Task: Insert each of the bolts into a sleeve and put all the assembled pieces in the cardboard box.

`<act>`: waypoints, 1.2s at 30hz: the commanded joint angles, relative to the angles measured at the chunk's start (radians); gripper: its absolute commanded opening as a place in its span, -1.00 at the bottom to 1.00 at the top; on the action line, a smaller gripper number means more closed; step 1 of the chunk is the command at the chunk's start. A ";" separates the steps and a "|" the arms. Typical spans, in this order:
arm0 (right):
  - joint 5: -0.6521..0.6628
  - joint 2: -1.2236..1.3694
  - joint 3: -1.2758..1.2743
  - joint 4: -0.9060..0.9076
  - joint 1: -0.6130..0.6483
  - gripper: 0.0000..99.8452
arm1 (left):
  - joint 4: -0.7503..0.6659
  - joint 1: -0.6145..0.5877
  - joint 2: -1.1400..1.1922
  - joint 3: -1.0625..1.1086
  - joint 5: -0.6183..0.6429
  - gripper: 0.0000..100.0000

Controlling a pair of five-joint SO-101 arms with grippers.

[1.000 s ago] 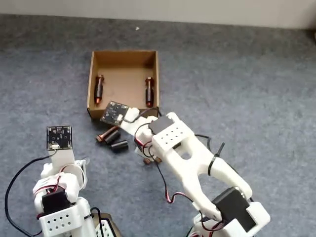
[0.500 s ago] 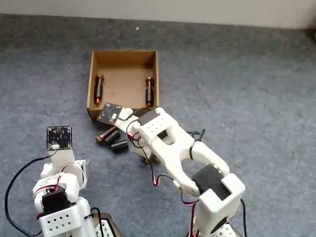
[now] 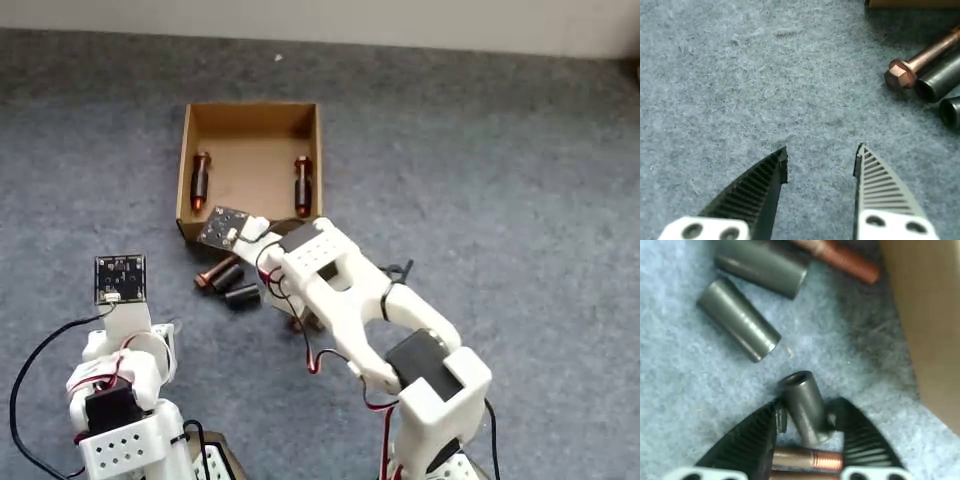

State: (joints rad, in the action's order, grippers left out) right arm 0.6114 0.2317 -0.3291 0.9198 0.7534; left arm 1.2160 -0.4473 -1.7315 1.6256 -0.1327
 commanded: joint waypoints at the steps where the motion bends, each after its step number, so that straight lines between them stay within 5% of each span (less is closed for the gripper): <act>1: 0.000 -0.102 0.018 -0.012 0.013 -0.94 | -0.017 -0.012 -0.008 -0.004 -0.009 -0.54; 10: -0.218 -0.421 -0.170 -0.012 0.007 -0.99 | -0.017 -0.012 -0.008 -0.004 -0.009 -0.54; 16: -0.509 -0.714 -0.348 -0.015 -0.041 -0.99 | -0.017 -0.012 -0.008 -0.004 -0.009 -0.54; 22: -0.914 -0.957 -0.499 -0.018 -0.185 -0.99 | -0.011 -0.004 -0.007 -0.059 -0.009 -0.54; 28: -1.152 -1.176 -0.645 -0.031 -0.355 -0.99 | -0.011 -0.004 0.005 -0.216 -0.009 -0.53; 36: -1.432 -1.426 -0.947 -0.354 -0.628 -0.99 | 0.157 0.117 0.219 -0.542 -0.061 -0.53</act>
State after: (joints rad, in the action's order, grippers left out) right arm -0.7649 -1.1001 -1.2160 0.6928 0.2225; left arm 1.2896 -0.4058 -1.6686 1.2866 -0.1834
